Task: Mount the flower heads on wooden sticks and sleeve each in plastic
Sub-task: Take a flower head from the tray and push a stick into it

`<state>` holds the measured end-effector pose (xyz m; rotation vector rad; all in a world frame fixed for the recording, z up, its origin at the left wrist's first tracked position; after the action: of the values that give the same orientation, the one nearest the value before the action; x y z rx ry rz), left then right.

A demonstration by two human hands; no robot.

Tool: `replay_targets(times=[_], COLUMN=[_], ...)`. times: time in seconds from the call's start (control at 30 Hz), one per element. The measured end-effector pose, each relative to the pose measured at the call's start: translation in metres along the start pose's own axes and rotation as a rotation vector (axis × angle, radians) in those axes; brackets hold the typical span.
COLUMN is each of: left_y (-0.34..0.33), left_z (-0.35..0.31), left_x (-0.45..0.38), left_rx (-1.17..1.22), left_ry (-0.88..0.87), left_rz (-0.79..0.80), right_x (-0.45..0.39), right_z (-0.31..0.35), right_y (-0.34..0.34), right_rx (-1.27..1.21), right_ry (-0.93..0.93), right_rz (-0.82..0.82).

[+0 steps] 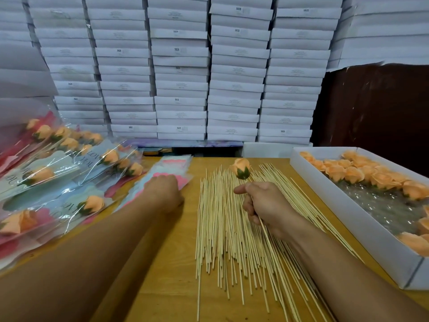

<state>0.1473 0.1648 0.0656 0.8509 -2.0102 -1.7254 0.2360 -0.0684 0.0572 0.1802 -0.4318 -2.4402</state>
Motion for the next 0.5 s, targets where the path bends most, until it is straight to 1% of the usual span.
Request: replay_targets(times=[0.07, 0.13, 0.27, 0.33, 0.5], left_y=[-0.012, -0.018, -0.020, -0.017, -0.001], left_z=[0.015, 0.021, 0.018, 0.016, 0.019], left_x=[-0.004, -0.007, -0.012, -0.013, -0.014], left_rx=[-0.012, 0.015, -0.060, -0.088, -0.115], left_ry=[0.053, 0.076, -0.018, -0.054, -0.048], left_rz=[0.053, 0.052, -0.009, 0.001, 0.014], right_x=[0.000, 0.000, -0.001, -0.001, -0.001], right_z=[-0.001, -0.001, -0.001, -0.001, 0.000], right_y=[0.000, -0.001, -0.001, 0.000, -0.001], right_rx=[0.016, 0.033, 0.047, 0.046, 0.055], right_ry=[-0.002, -0.002, -0.002, -0.004, -0.002], right_rz=[0.004, 0.009, 0.010, 0.009, 0.021])
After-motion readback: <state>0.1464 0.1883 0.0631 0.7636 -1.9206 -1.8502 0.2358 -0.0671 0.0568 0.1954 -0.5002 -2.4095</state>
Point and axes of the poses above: each hand's wrist, its own x-axis away from the middle knuckle, its own y-axis out of the back of the hand, z = x × y, the point moved 6 cm from there along -x, towards the middle knuckle, and after that the axes turned 10 degrees about x, right-handed, at the moved point
